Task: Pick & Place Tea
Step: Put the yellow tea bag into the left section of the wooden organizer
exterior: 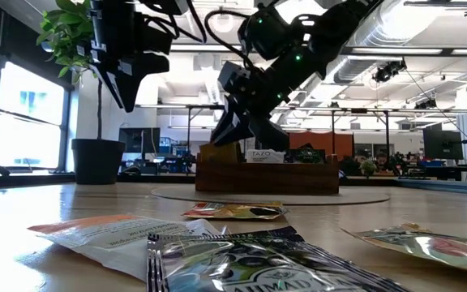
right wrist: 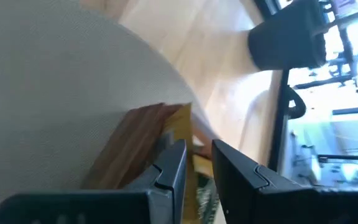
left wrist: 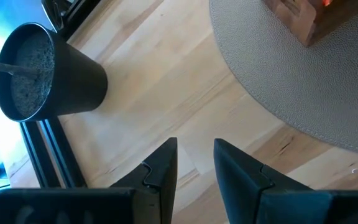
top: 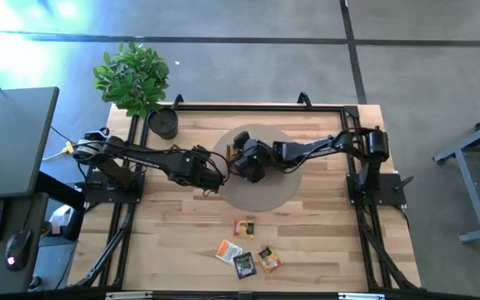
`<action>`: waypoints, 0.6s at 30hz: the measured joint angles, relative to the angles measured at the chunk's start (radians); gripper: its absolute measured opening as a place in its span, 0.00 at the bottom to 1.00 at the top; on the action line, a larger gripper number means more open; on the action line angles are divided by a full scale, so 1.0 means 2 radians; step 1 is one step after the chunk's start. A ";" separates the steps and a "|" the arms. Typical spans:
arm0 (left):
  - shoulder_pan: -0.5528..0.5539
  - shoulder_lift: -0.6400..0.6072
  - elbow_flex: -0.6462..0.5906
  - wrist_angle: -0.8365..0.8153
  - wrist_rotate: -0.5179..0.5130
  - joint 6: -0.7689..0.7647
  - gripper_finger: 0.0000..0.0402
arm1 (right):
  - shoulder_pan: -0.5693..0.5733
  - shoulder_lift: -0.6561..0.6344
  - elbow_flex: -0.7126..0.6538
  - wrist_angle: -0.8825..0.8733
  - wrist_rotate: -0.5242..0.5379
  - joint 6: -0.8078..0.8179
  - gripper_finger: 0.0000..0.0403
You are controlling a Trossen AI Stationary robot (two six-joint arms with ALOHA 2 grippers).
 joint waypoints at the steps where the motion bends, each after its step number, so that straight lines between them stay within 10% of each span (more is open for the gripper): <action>1: 0.000 0.000 0.000 0.000 0.000 0.000 0.26 | -0.004 0.000 0.000 -0.004 -0.008 0.006 0.18; 18: 0.000 0.000 0.000 0.000 0.000 0.000 0.26 | -0.016 0.000 0.000 -0.034 -0.048 0.004 0.01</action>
